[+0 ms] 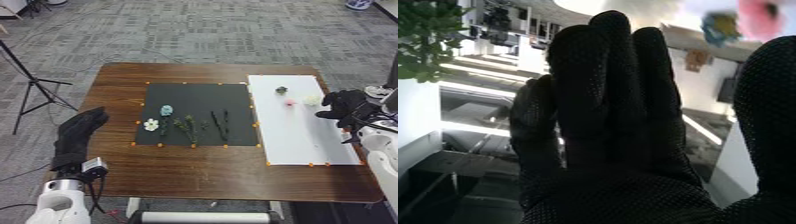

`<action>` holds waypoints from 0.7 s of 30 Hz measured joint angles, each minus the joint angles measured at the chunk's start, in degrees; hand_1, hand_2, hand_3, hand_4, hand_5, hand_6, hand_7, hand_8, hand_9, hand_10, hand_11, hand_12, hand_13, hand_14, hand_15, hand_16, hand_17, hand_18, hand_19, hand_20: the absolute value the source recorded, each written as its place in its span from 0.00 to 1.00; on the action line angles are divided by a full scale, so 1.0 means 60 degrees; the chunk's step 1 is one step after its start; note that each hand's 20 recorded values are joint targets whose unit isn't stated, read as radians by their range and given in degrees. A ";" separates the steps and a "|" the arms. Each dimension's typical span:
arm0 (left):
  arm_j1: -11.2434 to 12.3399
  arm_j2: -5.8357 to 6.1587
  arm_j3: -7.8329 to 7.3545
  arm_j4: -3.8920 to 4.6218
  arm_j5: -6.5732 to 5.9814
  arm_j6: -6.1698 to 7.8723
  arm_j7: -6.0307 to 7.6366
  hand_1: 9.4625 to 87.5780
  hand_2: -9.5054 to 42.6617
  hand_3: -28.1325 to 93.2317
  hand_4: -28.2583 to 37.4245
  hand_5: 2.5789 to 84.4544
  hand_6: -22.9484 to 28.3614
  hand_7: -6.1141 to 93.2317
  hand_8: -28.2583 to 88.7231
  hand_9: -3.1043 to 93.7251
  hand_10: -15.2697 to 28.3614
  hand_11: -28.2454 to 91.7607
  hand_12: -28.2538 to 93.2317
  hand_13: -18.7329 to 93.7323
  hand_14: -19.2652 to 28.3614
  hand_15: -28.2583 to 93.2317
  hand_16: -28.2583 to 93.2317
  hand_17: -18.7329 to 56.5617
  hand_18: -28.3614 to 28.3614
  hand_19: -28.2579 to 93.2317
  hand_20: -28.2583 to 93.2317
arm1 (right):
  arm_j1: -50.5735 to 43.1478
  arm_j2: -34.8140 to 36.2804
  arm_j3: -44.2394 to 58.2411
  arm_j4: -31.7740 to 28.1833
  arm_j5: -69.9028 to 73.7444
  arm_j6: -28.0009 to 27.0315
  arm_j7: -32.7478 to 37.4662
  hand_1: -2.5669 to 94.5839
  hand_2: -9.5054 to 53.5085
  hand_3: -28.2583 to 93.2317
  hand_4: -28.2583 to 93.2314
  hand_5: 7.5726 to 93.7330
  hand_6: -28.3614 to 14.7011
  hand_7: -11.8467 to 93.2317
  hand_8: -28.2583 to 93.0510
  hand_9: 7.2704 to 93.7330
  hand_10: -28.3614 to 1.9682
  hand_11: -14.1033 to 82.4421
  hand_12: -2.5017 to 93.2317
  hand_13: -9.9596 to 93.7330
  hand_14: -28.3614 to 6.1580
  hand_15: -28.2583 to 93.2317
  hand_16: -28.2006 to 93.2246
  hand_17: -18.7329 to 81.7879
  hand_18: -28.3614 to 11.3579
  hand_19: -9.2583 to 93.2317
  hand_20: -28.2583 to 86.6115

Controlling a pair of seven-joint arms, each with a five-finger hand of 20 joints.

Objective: Arrange flowers

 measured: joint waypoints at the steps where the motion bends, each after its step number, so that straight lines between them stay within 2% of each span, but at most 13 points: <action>1: -0.0002 -0.0002 0.0001 0.0000 0.0000 -0.0001 0.0002 0.23 0.13 0.83 0.16 0.60 0.48 0.27 0.17 0.56 0.64 0.42 0.35 0.54 0.74 0.39 0.23 0.34 0.70 0.30 0.38 | 0.0155 -0.0028 -0.0042 0.0192 -0.0144 -0.0034 -0.0026 0.32 0.00 0.83 0.04 0.60 0.70 0.39 0.11 0.75 0.56 0.34 0.21 0.78 0.48 0.71 0.50 0.50 0.12 0.86 0.75; 7: 0.0006 -0.0028 0.0002 -0.0004 -0.0002 -0.0006 0.0019 0.23 0.13 0.83 0.16 0.60 0.48 0.27 0.17 0.56 0.64 0.42 0.35 0.54 0.74 0.39 0.23 0.34 0.70 0.30 0.38 | 0.0659 -0.0264 0.0067 0.0963 -0.0951 -0.0366 -0.0143 0.31 0.00 0.84 0.04 0.59 0.70 0.39 0.11 0.75 0.56 0.34 0.21 0.78 0.48 0.71 0.50 0.50 0.11 0.86 0.75; 13: 0.0007 -0.0046 -0.0007 -0.0013 -0.0012 -0.0008 0.0020 0.23 0.13 0.83 0.16 0.60 0.49 0.27 0.17 0.56 0.64 0.42 0.35 0.54 0.74 0.39 0.23 0.34 0.70 0.30 0.38 | 0.0415 -0.0374 0.0452 0.0945 -0.0855 -0.0725 -0.0112 0.33 0.00 0.83 0.04 0.61 0.70 0.39 0.11 0.76 0.56 0.34 0.21 0.78 0.48 0.71 0.50 0.50 0.11 0.86 0.75; 19: 0.0000 -0.0056 -0.0009 -0.0015 -0.0025 -0.0008 0.0015 0.23 0.13 0.83 0.16 0.60 0.48 0.27 0.17 0.56 0.64 0.42 0.35 0.54 0.74 0.39 0.23 0.34 0.70 0.30 0.38 | 0.0163 -0.0384 0.0369 0.0929 -0.0791 -0.0724 -0.0026 0.38 0.00 0.83 0.03 0.65 0.71 0.40 0.11 0.81 0.59 0.35 0.21 0.82 0.53 0.71 0.50 0.53 0.13 0.87 0.75; 21: -0.0013 -0.0058 -0.0004 -0.0015 -0.0025 -0.0014 0.0009 0.23 0.13 0.83 0.16 0.60 0.48 0.27 0.17 0.56 0.64 0.42 0.35 0.54 0.74 0.39 0.23 0.34 0.70 0.30 0.38 | 0.0172 -0.0388 0.0306 0.0926 -0.0800 -0.0601 0.0036 0.43 0.00 0.81 0.02 0.67 0.71 0.41 0.19 0.83 0.60 0.35 0.21 0.83 0.54 0.71 0.50 0.54 0.12 0.89 0.75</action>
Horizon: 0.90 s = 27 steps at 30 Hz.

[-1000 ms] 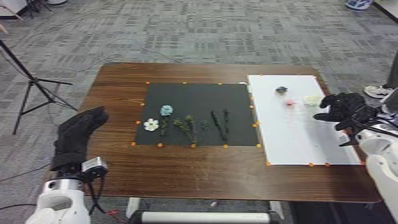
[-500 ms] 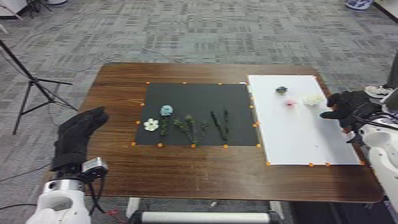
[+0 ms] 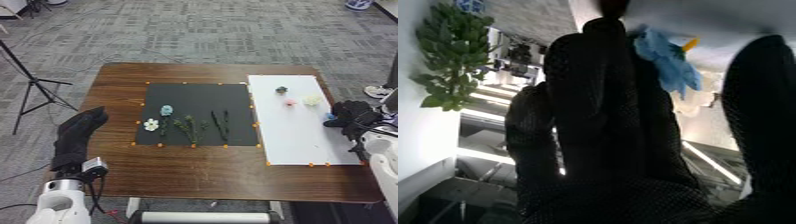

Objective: Arrange flowers

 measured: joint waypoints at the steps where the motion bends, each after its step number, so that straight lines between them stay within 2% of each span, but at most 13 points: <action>1: -0.0008 -0.0001 0.0002 0.0000 0.0000 -0.0006 -0.0002 0.23 0.13 0.83 0.16 0.60 0.48 0.27 0.17 0.56 0.64 0.42 0.35 0.54 0.74 0.39 0.23 0.34 0.70 0.30 0.38 | 0.0004 0.0000 -0.0046 0.0003 0.0000 0.0092 0.0048 0.46 0.00 0.79 0.02 0.69 0.70 0.41 0.21 0.86 0.61 0.35 0.21 0.84 0.55 0.71 0.50 0.55 0.12 0.89 0.75; 4: -0.0023 -0.0001 0.0004 0.0002 -0.0001 -0.0015 -0.0003 0.23 0.13 0.83 0.16 0.60 0.49 0.27 0.17 0.56 0.64 0.42 0.35 0.53 0.74 0.39 0.23 0.34 0.70 0.30 0.38 | 0.0024 0.0005 -0.0281 0.0069 -0.0001 0.0602 0.0244 0.54 0.07 0.75 0.03 0.77 0.71 0.41 0.24 0.92 0.64 0.36 0.21 0.88 0.59 0.71 0.52 0.58 0.12 0.92 0.74; 7: -0.0022 -0.0004 0.0003 0.0002 -0.0008 -0.0015 -0.0001 0.23 0.14 0.83 0.16 0.60 0.49 0.27 0.17 0.56 0.64 0.42 0.35 0.54 0.74 0.39 0.23 0.34 0.70 0.30 0.38 | 0.0028 0.0028 -0.0484 0.0141 0.0041 0.1188 0.0345 0.56 0.10 0.73 0.03 0.79 0.71 0.41 0.25 0.94 0.65 0.37 0.22 0.89 0.61 0.72 0.52 0.59 0.13 0.93 0.74; 11: -0.0012 -0.0005 -0.0005 0.0002 -0.0025 -0.0015 0.0003 0.23 0.14 0.83 0.16 0.60 0.49 0.27 0.17 0.56 0.64 0.42 0.35 0.54 0.74 0.39 0.23 0.34 0.70 0.30 0.38 | -0.0074 0.0134 -0.0573 0.0004 0.0316 0.1197 0.0367 0.57 0.11 0.73 0.02 0.79 0.71 0.41 0.26 0.95 0.65 0.37 0.22 0.89 0.61 0.72 0.52 0.59 0.13 0.93 0.74; 20: 0.0042 0.0052 -0.0136 0.0002 -0.0047 -0.0009 -0.0011 0.23 0.14 0.83 0.16 0.60 0.49 0.27 0.17 0.56 0.64 0.42 0.35 0.54 0.74 0.39 0.23 0.34 0.70 0.30 0.38 | -0.0373 0.1257 -0.1377 -0.2130 0.2157 0.1112 0.0431 0.58 0.12 0.73 0.02 0.79 0.71 0.41 0.26 0.93 0.66 0.37 0.23 0.89 0.62 0.72 0.53 0.59 0.14 0.93 0.74; 24: 0.0042 0.0143 -0.0214 0.0007 -0.0050 -0.0008 -0.0012 0.23 0.14 0.83 0.16 0.60 0.49 0.27 0.17 0.56 0.64 0.42 0.35 0.54 0.74 0.39 0.23 0.34 0.70 0.30 0.38 | 0.0477 0.1671 -0.2250 -0.2884 0.2720 0.1162 0.0331 0.58 0.13 0.73 0.02 0.78 0.73 0.41 0.26 0.92 0.67 0.37 0.23 0.88 0.63 0.73 0.53 0.59 0.15 0.93 0.74; 27: 0.0042 0.0188 -0.0245 0.0007 -0.0052 -0.0008 -0.0012 0.23 0.14 0.83 0.16 0.60 0.49 0.27 0.17 0.56 0.64 0.42 0.35 0.54 0.74 0.39 0.23 0.34 0.70 0.30 0.38 | 0.1533 0.1738 -0.3138 -0.3095 0.3224 0.1127 0.0130 0.57 0.13 0.73 0.02 0.77 0.74 0.42 0.26 0.92 0.68 0.37 0.23 0.88 0.63 0.73 0.53 0.59 0.15 0.93 0.74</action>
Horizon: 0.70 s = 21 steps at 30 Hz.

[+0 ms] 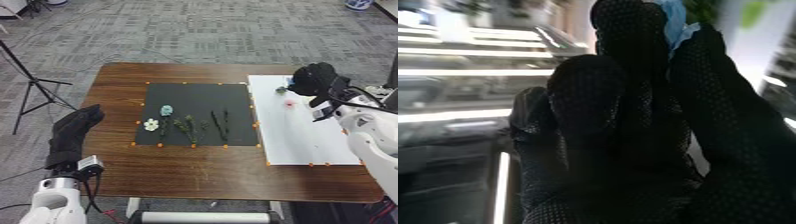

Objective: Arrange flowers

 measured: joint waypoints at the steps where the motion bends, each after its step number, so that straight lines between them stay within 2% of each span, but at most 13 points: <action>1: 0.0000 0.0011 -0.0003 0.0000 -0.0001 0.0000 -0.0002 0.22 0.14 0.83 0.16 0.60 0.49 0.27 0.17 0.56 0.64 0.42 0.35 0.54 0.74 0.39 0.23 0.34 0.70 0.30 0.38 | 0.0363 -0.0005 -0.0307 -0.0023 0.0136 -0.0026 -0.0123 0.57 0.13 0.73 0.02 0.77 0.74 0.43 0.26 0.92 0.68 0.37 0.23 0.88 0.63 0.73 0.53 0.59 0.15 0.93 0.74; 9: -0.0101 0.0061 0.0022 0.0035 -0.0002 -0.0009 -0.0041 0.22 0.14 0.83 0.16 0.60 0.49 0.27 0.17 0.56 0.65 0.42 0.35 0.53 0.74 0.39 0.23 0.34 0.70 0.30 0.38 | 0.2656 -0.0521 -0.2595 -0.0037 0.0277 -0.0434 -0.1047 0.57 0.14 0.73 0.01 0.76 0.75 0.44 0.24 0.92 0.68 0.37 0.23 0.88 0.63 0.73 0.53 0.58 0.16 0.93 0.74; 15: -0.0199 0.0071 0.0026 0.0062 -0.0002 -0.0022 -0.0078 0.23 0.14 0.83 0.15 0.60 0.49 0.27 0.17 0.56 0.65 0.42 0.35 0.53 0.74 0.39 0.23 0.34 0.70 0.30 0.38 | 0.3294 -0.1571 -0.3719 0.0146 -0.0049 -0.0740 -0.1650 0.58 0.14 0.72 0.01 0.76 0.75 0.44 0.23 0.91 0.68 0.36 0.22 0.88 0.63 0.73 0.53 0.58 0.16 0.93 0.74; 21: -0.0323 0.0092 0.0104 0.0132 -0.0002 -0.0088 -0.0117 0.22 0.14 0.83 0.16 0.60 0.49 0.27 0.17 0.56 0.64 0.42 0.35 0.53 0.74 0.39 0.23 0.34 0.70 0.30 0.38 | 0.3540 -0.2605 -0.4541 0.0883 -0.0503 -0.1178 -0.2174 0.58 0.15 0.72 0.01 0.75 0.75 0.44 0.22 0.90 0.68 0.35 0.22 0.88 0.63 0.73 0.53 0.58 0.16 0.93 0.74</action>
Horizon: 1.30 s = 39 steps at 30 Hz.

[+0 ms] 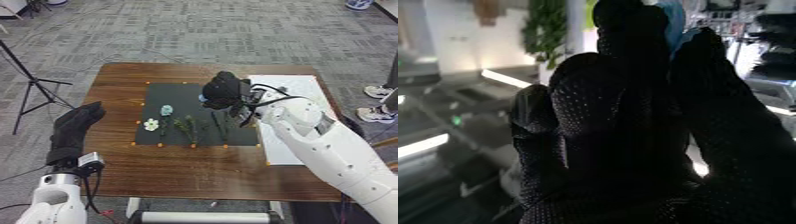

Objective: Arrange flowers

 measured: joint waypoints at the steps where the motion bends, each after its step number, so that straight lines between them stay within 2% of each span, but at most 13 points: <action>1: -0.0021 0.0007 0.0021 0.0010 0.0000 -0.0014 -0.0005 0.22 0.14 0.83 0.16 0.60 0.49 0.27 0.17 0.56 0.64 0.42 0.35 0.53 0.74 0.39 0.23 0.34 0.70 0.30 0.38 | 0.0000 -0.0159 -0.0028 0.0144 -0.0035 -0.0109 -0.0002 0.58 0.15 0.72 0.01 0.75 0.75 0.44 0.21 0.90 0.68 0.35 0.22 0.88 0.63 0.73 0.53 0.58 0.16 0.93 0.74; 6: -0.0064 0.0038 0.0118 0.0028 0.0000 -0.0057 -0.0032 0.22 0.14 0.83 0.15 0.60 0.49 0.27 0.17 0.56 0.65 0.42 0.35 0.53 0.74 0.39 0.23 0.34 0.70 0.30 0.38 | 0.0047 -0.0936 -0.0091 0.0934 -0.0567 -0.0402 -0.0003 0.58 0.15 0.72 0.00 0.74 0.76 0.45 0.21 0.90 0.68 0.35 0.22 0.88 0.63 0.73 0.53 0.58 0.16 0.93 0.74; 13: -0.0342 0.0044 0.0367 0.0176 0.0004 -0.0183 -0.0105 0.22 0.14 0.83 0.15 0.60 0.49 0.27 0.17 0.56 0.65 0.42 0.35 0.53 0.74 0.39 0.23 0.34 0.70 0.30 0.38 | 0.0080 -0.2266 0.0287 0.2129 -0.1812 -0.0460 -0.0051 0.58 0.15 0.72 0.00 0.74 0.76 0.45 0.20 0.89 0.69 0.35 0.21 0.88 0.62 0.74 0.53 0.58 0.15 0.93 0.74; 22: -0.0564 0.0044 0.0513 0.0245 0.0009 -0.0310 -0.0130 0.22 0.14 0.83 0.15 0.60 0.49 0.27 0.17 0.56 0.64 0.42 0.35 0.53 0.74 0.39 0.23 0.34 0.70 0.30 0.38 | -0.0074 -0.3583 0.0661 0.2916 -0.2385 -0.0339 -0.0062 0.58 0.15 0.72 0.00 0.74 0.77 0.44 0.20 0.89 0.68 0.35 0.22 0.87 0.62 0.74 0.53 0.58 0.15 0.93 0.74; 30: -0.0666 0.0038 0.0560 0.0289 0.0014 -0.0496 -0.0142 0.22 0.14 0.83 0.16 0.60 0.49 0.27 0.17 0.56 0.64 0.42 0.35 0.53 0.74 0.39 0.23 0.34 0.70 0.30 0.38 | -0.0152 -0.3910 0.0706 0.3087 -0.3233 -0.0145 -0.0232 0.59 0.15 0.71 0.00 0.73 0.78 0.44 0.19 0.87 0.68 0.34 0.22 0.86 0.63 0.75 0.53 0.58 0.15 0.93 0.74; 39: -0.0668 0.0032 0.0562 0.0288 0.0012 -0.0523 -0.0141 0.22 0.14 0.83 0.16 0.60 0.49 0.27 0.17 0.56 0.64 0.42 0.35 0.53 0.75 0.39 0.24 0.34 0.70 0.30 0.38 | -0.0243 -0.4051 0.1047 0.3636 -0.4157 0.0203 -0.0472 0.59 0.15 0.71 0.00 0.73 0.78 0.45 0.18 0.87 0.68 0.33 0.23 0.86 0.62 0.75 0.53 0.57 0.15 0.93 0.74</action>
